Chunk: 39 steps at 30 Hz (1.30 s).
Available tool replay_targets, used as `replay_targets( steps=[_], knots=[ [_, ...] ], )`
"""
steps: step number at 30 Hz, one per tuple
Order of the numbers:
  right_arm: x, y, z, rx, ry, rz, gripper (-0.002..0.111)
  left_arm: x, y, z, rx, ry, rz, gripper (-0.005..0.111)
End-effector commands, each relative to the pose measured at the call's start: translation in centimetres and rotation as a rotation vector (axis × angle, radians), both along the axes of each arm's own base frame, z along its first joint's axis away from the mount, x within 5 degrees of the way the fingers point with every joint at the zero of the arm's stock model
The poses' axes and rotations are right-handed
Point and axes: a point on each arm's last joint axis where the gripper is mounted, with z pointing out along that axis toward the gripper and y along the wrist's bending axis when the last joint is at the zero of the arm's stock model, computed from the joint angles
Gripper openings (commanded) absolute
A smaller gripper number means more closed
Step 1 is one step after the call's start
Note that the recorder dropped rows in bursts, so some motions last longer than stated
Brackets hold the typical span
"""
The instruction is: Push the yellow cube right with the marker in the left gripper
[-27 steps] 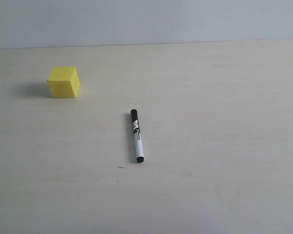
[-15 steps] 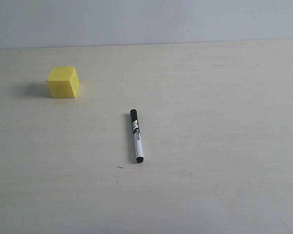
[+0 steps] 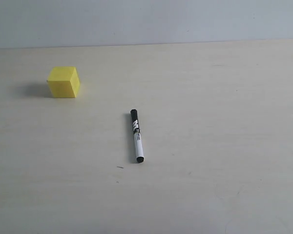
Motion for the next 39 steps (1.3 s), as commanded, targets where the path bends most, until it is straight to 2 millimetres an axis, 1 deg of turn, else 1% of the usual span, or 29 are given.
replay_targets(
  steps=[1, 3, 4, 7, 8, 11, 14, 16, 18, 20, 24, 26, 28, 33, 35, 39],
  knots=[
    [0.0, 0.0, -0.1, -0.003, -0.003, -0.007, 0.0, 6.1, -3.7, -3.4, 0.096, 0.46, -0.332, 0.0],
    [0.0, 0.0, -0.1, -0.003, -0.003, -0.007, 0.0, 7.6, -5.2, -5.3, 0.154, 0.608, -0.378, 0.0],
    [0.0, 0.0, -0.1, -0.003, -0.003, -0.007, 0.0, 8.1, -6.1, -6.1, 0.202, 0.652, -0.38, 0.0],
    [0.0, 0.0, -0.1, -0.003, -0.003, -0.007, 0.0, 8.8, -8.8, -7.8, 0.36, 0.713, -0.326, 0.0],
    [0.0, 0.0, -0.1, -0.003, -0.003, -0.007, 0.0, 8.9, -9.9, -8.1, 0.409, 0.719, -0.302, 0.0],
    [0.0, 0.0, -0.1, -0.003, -0.003, -0.007, 0.0, 8.5, -13.7, -8.8, 0.517, 0.732, -0.31, 0.0],
    [0.0, 0.0, -0.1, -0.003, -0.003, -0.007, 0.0, 7.8, -17.3, -9.9, 0.602, 0.814, -0.337, 0.0],
    [0.0, 0.0, -0.1, -0.003, -0.003, -0.007, 0.0, 7.8, -19.5, -11.1, 0.631, 0.877, -0.339, 0.0],
    [0.0, 0.0, -0.1, -0.003, -0.003, -0.007, 0.0, 7.8, -21.4, -11.9, 0.642, 0.931, -0.323, 0.0],
    [0.0, 0.0, -0.1, -0.003, -0.003, -0.007, 0.0, 8.2, -22.8, -13.0, 0.644, 0.997, -0.279, 0.0],
    [0.0, 0.0, -0.1, -0.003, -0.003, -0.007, 0.0, 9.1, -24.2, -15.0, 0.694, 1.1, -0.238, 0.0],
    [0.0, 0.0, -0.1, -0.003, -0.003, -0.007, 0.0, 9.6, -24.8, -15.8, 0.695, 1.117, -0.238, 0.003],
    [0.0, 0.0, -0.1, -0.003, -0.003, -0.007, 0.0, 9.8, -25.3, -16.6, 0.671, 1.127, -0.245, 0.01],
    [0.0, 0.0, -0.1, -0.003, -0.003, -0.007, 0.0, 10.1, -26.5, -18.8, 0.594, 1.147, -0.272, 0.039],
    [0.0, 0.0, -0.1, -0.003, -0.003, -0.007, 0.0, 10.1, -26.6, -19.8, 0.599, 1.17, -0.259, 0.043],
    [0.0, 0.0, -0.1, -0.003, -0.003, -0.007, 0.0, 10.4, -26.9, -21.2, 0.591, 1.176, -0.253, 0.043]
  ],
)
